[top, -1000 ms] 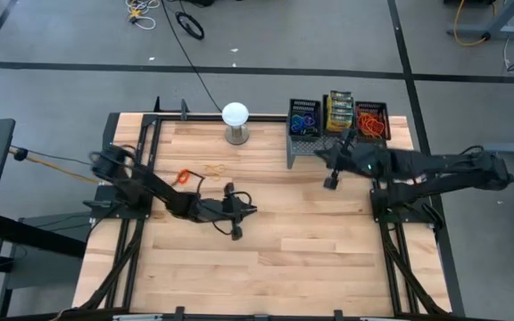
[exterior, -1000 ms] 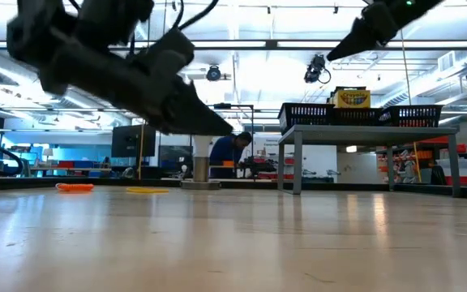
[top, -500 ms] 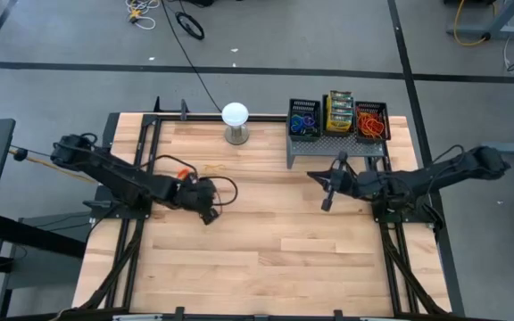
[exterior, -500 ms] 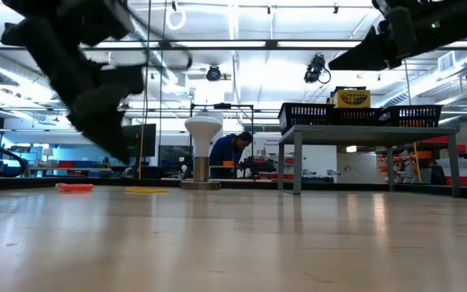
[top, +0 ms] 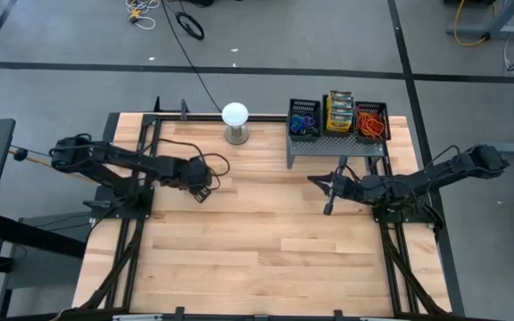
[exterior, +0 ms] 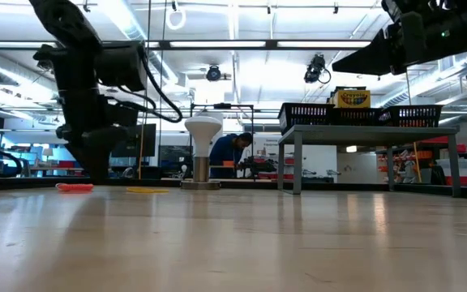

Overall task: Pick & Place Office Desk Supplies
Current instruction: Put the orange spring keychain into the left black basket on the shelf

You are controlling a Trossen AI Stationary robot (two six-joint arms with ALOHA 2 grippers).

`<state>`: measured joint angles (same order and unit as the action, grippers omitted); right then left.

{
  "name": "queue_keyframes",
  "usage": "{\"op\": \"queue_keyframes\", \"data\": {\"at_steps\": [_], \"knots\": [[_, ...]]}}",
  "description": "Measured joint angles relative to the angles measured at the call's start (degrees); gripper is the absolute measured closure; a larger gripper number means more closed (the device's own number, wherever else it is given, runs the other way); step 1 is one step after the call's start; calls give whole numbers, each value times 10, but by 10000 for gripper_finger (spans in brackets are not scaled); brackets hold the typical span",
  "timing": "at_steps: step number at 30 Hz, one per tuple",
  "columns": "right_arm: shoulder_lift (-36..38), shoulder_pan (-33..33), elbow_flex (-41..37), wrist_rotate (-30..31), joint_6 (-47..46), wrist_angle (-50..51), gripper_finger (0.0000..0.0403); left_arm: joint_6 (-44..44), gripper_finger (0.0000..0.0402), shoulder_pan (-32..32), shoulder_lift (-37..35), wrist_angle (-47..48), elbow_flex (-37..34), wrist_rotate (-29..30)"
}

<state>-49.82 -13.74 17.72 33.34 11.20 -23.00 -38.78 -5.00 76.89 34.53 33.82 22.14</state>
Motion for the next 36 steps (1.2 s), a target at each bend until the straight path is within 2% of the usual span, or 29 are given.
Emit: {"op": "queue_keyframes", "data": {"at_steps": [5, 11, 16, 20, 23, 28, 31, 36], "knots": [[0, 0, 0, 0, 0, 0, 393, 3, 231, -37, 0, 39, 0, 18], [0, 0, 0, -2, 0, 1, 392, 10, 232, -53, 0, 60, 0, 7], [0, 0, 0, -1, 0, 1, 392, 19, 256, -53, 0, 59, -4, -18], [0, 0, 0, -1, 0, 2, 392, 4, 279, -54, 0, 60, -19, 0], [0, 0, 0, -1, 0, 2, 392, -6, 283, -62, 0, 51, -35, 11], [0, 0, 0, -1, 0, 2, 392, 26, 289, -66, -2, 33, -51, -9], [0, 0, 0, -1, 0, 2, 392, 40, 309, -60, -1, 31, -48, -6], [0, 0, 0, -1, 0, 6, 392, 91, 372, -38, -6, 29, -29, -11]]}}
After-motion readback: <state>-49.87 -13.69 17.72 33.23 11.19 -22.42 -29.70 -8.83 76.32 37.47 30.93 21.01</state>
